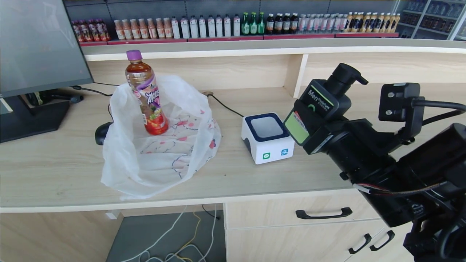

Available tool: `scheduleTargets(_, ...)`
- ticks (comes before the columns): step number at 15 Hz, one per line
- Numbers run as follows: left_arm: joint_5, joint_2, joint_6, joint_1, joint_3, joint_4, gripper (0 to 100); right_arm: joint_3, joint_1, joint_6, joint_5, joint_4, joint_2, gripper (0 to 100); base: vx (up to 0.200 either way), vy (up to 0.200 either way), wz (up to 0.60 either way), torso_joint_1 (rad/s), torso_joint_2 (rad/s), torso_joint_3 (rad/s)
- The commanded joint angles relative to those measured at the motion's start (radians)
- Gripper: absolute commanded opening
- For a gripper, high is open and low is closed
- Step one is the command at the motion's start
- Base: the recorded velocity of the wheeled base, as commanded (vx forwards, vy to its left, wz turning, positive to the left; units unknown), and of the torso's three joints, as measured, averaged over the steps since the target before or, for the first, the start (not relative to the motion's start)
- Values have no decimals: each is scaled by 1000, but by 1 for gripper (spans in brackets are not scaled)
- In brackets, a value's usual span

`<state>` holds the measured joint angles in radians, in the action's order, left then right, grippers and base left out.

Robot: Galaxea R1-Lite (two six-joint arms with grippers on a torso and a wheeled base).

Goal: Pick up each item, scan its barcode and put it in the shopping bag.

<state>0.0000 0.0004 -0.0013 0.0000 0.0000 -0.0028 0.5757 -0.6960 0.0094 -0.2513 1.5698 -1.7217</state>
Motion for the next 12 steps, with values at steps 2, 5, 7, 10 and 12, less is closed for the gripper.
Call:
scheduleTargets(2, 0, 0, 1, 0, 0, 0, 100, -2, 0, 0, 0, 1, 8, 0, 0, 200, 0, 7, 0, 2)
scheduleTargets(5, 0, 0, 3, 0, 0, 0, 100, -2, 0, 0, 0, 1, 21, 0, 0, 67, 0, 1, -1, 2)
scheduleTargets(7, 0, 0, 3, 0, 0, 0, 100, 7, 0, -3, 0, 1, 21, 0, 0, 0, 0, 0, 0, 0)
scheduleTargets(10, 0, 0, 3, 0, 0, 0, 100, 18, 1, 3, 1, 1, 11, 0, 0, 0, 0, 0, 0, 0)
scheduleTargets(12, 0, 0, 3, 0, 0, 0, 100, 42, 3, 23, 1, -1, -7, 0, 0, 0, 0, 0, 0, 0)
